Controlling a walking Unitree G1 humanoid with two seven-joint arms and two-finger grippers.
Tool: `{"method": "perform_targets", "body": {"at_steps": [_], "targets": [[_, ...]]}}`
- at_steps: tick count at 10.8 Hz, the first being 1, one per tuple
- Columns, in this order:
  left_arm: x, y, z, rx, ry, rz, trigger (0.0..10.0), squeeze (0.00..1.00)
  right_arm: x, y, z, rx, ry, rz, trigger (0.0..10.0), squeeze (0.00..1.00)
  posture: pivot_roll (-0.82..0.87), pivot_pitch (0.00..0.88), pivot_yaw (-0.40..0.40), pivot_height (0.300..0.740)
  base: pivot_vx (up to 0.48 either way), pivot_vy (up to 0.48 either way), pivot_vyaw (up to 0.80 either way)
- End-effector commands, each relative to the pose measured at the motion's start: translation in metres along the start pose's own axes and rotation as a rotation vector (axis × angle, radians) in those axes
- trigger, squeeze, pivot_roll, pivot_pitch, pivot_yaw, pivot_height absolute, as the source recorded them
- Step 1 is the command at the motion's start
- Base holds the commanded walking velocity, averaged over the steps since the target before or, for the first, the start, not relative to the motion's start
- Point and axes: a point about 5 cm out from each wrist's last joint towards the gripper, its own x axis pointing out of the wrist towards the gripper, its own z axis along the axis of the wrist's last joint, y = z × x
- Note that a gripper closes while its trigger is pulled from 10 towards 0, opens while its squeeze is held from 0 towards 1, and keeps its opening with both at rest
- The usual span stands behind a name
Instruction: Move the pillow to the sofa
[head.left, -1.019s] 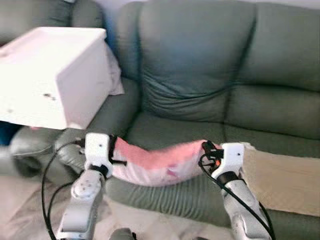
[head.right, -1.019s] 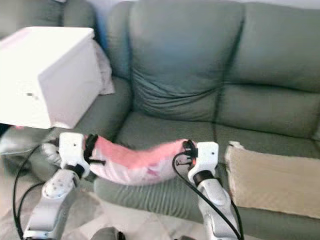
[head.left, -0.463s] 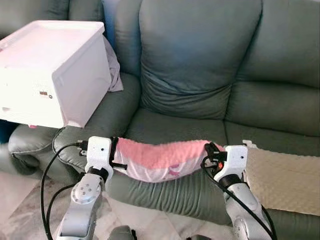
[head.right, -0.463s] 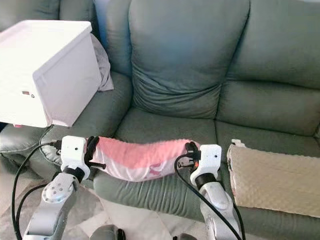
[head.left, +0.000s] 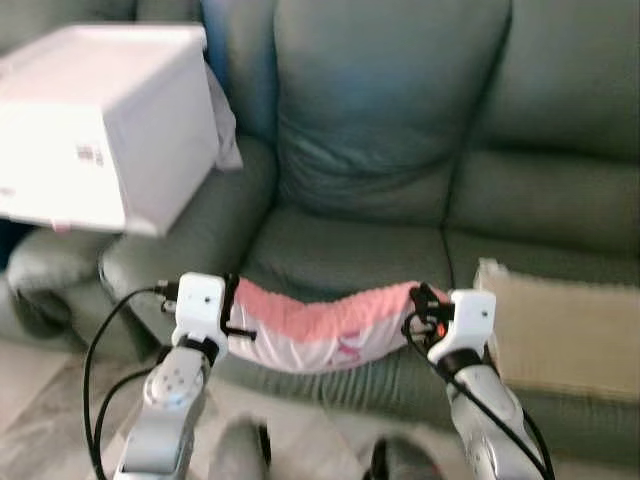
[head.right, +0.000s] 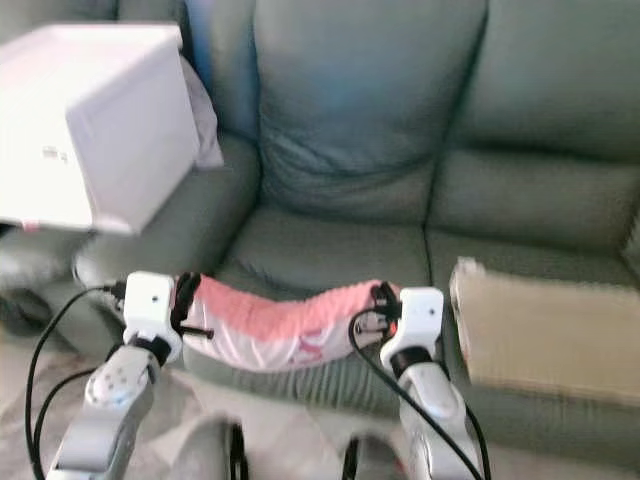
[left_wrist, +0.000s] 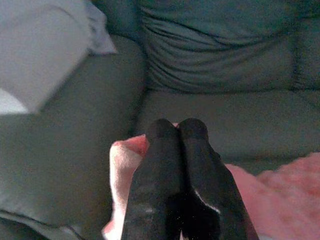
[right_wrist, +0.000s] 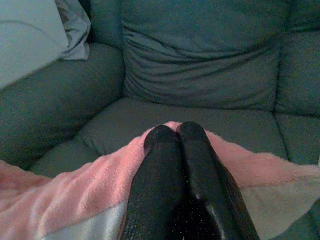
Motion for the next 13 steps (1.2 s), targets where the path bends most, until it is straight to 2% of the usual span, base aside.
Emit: {"method": "perform_targets", "body": {"at_steps": [1,7,11,13], "targets": [[0.0,-0.001,0.006,-0.006,-0.023,-0.027,10.0,0.0,0.002,0.001,0.006,0.002,-0.025,0.001,10.0,0.0,0.05,0.0,0.014,0.645,0.0,0.0,0.0],[-0.001,0.0,0.017,-0.041,-0.075,-0.058,10.0,0.0,0.004,0.002,0.007,0.009,-0.032,-0.001,10.0,0.0,0.06,0.0,0.016,0.645,0.0,0.0,0.0],[-0.003,-0.005,0.017,-0.064,-0.078,-0.079,10.0,0.0,0.006,-0.003,0.013,-0.006,-0.051,-0.01,10.0,0.0,0.06,0.0,0.012,0.645,0.331,0.0,0.0],[-0.001,-0.004,0.021,-0.062,-0.09,-0.075,10.0,0.0,0.011,-0.003,0.021,-0.043,-0.084,0.001,10.0,0.0,0.06,0.0,0.013,0.645,0.364,0.0,0.0]]}}
